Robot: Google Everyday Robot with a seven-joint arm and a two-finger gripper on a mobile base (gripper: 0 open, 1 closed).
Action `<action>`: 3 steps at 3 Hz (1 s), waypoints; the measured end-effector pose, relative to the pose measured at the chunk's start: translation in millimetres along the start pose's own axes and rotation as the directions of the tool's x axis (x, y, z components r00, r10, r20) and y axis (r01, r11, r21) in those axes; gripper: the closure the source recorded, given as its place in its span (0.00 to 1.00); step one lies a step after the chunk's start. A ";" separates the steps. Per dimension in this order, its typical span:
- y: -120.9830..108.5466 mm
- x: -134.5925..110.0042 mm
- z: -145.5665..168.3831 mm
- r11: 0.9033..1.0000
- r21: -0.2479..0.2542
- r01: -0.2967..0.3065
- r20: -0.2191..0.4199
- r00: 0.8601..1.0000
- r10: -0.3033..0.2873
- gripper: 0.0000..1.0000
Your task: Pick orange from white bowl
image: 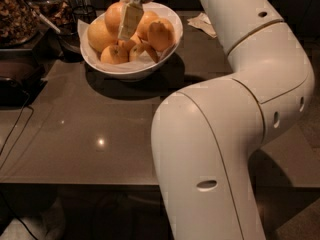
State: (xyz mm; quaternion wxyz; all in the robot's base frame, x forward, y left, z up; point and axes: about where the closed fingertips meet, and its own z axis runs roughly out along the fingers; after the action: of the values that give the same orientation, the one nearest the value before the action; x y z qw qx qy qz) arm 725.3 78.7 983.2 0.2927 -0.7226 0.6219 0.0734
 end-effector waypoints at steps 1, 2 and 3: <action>5.5 -5.9 -7.6 1.000 0.010 -0.021 0.004 1.000 0.021 1.00; 18.3 -14.4 -32.9 0.996 0.062 -0.069 0.028 0.997 0.068 1.00; 39.4 -26.4 -61.2 0.985 0.137 -0.108 0.074 0.992 0.098 1.00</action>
Offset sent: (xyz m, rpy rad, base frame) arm -0.1033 -0.0139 0.0008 0.0797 0.0135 -0.1576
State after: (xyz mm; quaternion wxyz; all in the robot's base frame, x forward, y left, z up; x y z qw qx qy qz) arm 666.7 67.7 1032.6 0.3594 -0.6641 0.6520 0.0686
